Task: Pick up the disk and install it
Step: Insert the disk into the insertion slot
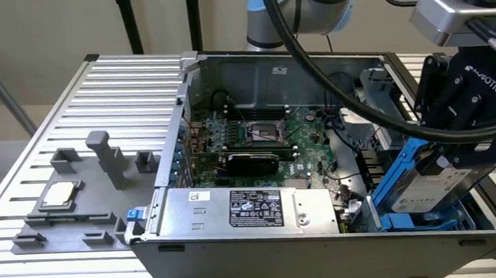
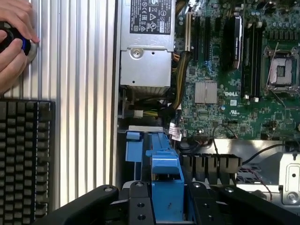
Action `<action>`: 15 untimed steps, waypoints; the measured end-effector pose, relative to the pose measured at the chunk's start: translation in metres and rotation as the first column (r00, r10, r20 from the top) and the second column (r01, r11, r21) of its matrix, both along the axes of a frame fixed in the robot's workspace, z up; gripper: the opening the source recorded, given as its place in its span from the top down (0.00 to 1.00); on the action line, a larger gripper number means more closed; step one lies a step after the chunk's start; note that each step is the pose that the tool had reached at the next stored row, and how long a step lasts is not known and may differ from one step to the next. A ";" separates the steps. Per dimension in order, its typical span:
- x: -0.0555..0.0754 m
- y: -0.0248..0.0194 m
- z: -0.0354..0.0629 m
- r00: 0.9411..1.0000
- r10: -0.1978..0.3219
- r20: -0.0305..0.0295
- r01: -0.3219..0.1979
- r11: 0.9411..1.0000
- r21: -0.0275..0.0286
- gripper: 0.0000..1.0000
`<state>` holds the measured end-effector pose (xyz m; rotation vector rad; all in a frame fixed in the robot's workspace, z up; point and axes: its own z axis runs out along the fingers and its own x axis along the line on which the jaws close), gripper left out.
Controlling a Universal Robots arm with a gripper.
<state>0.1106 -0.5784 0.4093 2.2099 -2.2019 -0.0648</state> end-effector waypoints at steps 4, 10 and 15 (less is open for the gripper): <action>0.000 0.0000 -0.0073 1.000 0.000 0.000 0.000 1.000 0.000 1.00; 0.000 0.0000 -0.0181 1.000 0.000 0.000 0.000 1.000 0.000 1.00; 0.000 0.0000 -0.0273 1.000 0.000 0.000 0.000 1.000 0.000 1.00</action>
